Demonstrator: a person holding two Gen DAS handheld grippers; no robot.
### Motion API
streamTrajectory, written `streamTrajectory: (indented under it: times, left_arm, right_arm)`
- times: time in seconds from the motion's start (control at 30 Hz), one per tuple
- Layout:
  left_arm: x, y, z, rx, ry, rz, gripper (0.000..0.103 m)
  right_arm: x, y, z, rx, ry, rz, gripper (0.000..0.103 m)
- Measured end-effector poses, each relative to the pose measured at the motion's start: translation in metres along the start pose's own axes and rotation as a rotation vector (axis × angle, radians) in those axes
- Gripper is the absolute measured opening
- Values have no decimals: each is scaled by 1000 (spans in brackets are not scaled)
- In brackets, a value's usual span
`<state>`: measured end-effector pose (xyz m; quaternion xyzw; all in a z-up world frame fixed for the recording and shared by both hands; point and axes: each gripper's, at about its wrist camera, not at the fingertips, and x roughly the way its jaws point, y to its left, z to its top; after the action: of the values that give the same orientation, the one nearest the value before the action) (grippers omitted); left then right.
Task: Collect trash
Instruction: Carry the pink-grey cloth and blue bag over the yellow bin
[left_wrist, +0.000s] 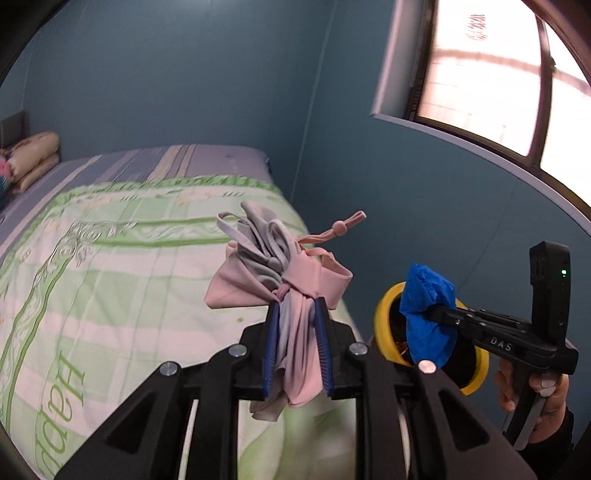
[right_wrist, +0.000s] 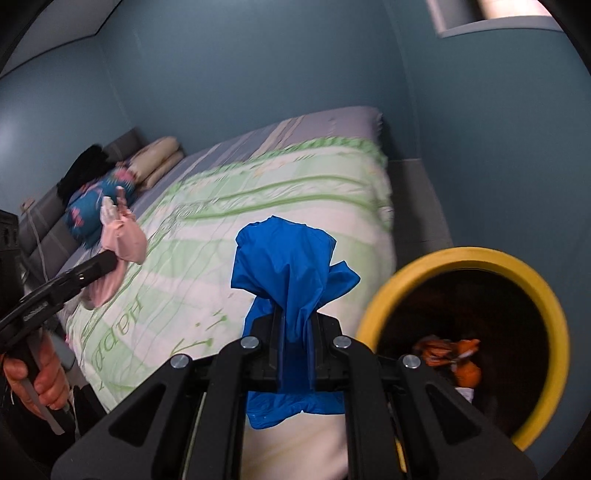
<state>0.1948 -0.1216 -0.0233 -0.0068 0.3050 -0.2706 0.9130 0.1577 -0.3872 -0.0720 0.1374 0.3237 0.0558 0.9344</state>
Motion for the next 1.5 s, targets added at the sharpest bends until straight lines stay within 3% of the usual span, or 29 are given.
streamTrajectory:
  times: [0.27,0.67,1.07,1.5]
  left_arm:
    - [3,-58,15,88,-36,-93,18]
    - [30,-121,22,176,-43,-155,18]
    - [54,-165,24,223,-44,-202,18]
    - [86,-178,22,215,9,-211,18]
  right_arm:
    - [-46,-41,-11,66,-107,-97,8]
    - [-89,-83,-29,162,-234,-227,8]
    - [-101,-94,-41,183,-280,-285,8]
    - [-86,-109,-37,196,-272,-299,8]
